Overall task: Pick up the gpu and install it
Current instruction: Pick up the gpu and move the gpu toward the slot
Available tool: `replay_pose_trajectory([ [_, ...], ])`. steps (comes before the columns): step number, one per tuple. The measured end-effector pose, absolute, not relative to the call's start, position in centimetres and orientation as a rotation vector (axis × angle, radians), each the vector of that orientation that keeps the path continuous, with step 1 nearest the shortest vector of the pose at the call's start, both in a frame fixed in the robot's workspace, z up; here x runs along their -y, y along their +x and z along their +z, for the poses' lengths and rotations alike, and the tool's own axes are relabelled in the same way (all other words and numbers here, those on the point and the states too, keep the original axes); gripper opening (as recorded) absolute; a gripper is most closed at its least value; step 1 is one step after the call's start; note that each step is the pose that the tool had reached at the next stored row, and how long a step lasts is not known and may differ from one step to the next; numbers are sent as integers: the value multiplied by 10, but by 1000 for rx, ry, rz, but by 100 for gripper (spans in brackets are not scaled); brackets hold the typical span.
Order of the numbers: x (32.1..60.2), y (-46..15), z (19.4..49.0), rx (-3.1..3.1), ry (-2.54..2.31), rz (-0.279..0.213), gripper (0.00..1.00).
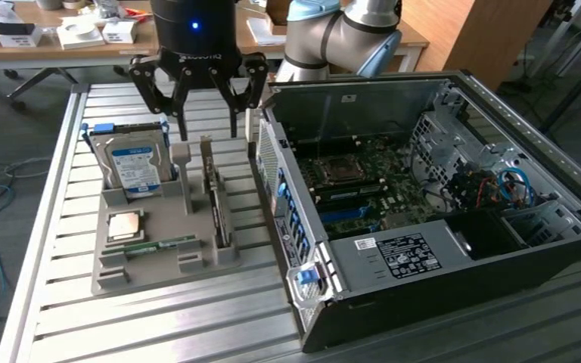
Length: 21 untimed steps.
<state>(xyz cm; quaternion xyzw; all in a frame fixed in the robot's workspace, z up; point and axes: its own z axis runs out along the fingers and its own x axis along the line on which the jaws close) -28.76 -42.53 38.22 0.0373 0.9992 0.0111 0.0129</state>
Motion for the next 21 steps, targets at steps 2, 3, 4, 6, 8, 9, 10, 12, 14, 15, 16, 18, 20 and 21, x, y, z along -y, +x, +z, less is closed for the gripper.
replay_pose_trajectory([
  [2, 425, -288, 380, -3113, 116, 35, 65],
  [3, 425, -288, 379, -3113, 116, 35, 65],
  [4, 425, -288, 378, -3113, 116, 35, 65],
  [6, 425, -288, 375, -3113, 116, 35, 65],
  [8, 425, -288, 373, -3113, 116, 35, 65],
  [9, 425, -288, 372, -3113, 116, 35, 65],
  [10, 425, -288, 371, -3113, 116, 35, 65],
  [12, 425, -288, 369, -3113, 116, 35, 65],
  [14, 425, -288, 366, -3113, 116, 35, 65],
  [15, 425, -288, 365, -3113, 116, 35, 65],
  [16, 425, -288, 364, -3113, 116, 35, 65],
  [18, 425, -288, 361, -3113, 116, 35, 65],
  [20, 425, -288, 359, -3113, 116, 35, 65],
  [21, 425, -288, 358, -3113, 116, 35, 65],
])
